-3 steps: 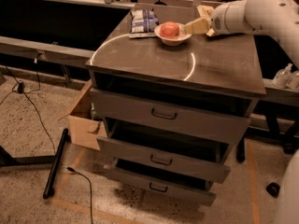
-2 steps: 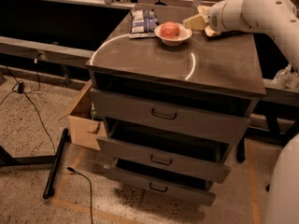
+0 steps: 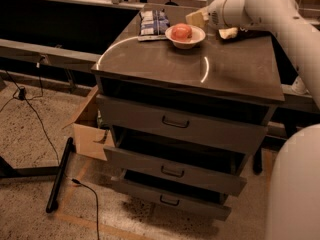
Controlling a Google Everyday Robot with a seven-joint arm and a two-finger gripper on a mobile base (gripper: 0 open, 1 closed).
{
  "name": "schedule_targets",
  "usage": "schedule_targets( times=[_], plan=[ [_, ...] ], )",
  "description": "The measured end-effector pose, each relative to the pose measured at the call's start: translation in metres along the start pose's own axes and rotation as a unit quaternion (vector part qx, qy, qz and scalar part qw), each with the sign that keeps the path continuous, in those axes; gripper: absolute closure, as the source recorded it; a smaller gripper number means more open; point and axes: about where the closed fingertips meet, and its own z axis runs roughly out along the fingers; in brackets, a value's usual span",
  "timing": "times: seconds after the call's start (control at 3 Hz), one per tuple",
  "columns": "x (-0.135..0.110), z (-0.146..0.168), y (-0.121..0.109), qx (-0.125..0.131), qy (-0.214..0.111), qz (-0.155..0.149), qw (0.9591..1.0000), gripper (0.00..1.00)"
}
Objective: Pick apple from paper bowl and place on counter
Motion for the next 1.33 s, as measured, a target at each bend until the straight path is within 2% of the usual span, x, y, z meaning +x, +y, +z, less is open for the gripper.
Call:
schedule_targets(
  times=[0.33, 0.67, 1.0, 1.33],
  plan=[
    [-0.006, 0.019, 0.009, -0.014, -0.003, 0.002, 0.9999, 0.33],
    [-0.006, 0.032, 0.010, -0.016, 0.000, 0.005, 0.9999, 0.31],
    [0.001, 0.044, 0.007, -0.012, 0.011, 0.008, 0.9998, 0.39],
    [0.010, 0.054, 0.000, -0.005, 0.025, 0.011, 0.9996, 0.23]
  ],
)
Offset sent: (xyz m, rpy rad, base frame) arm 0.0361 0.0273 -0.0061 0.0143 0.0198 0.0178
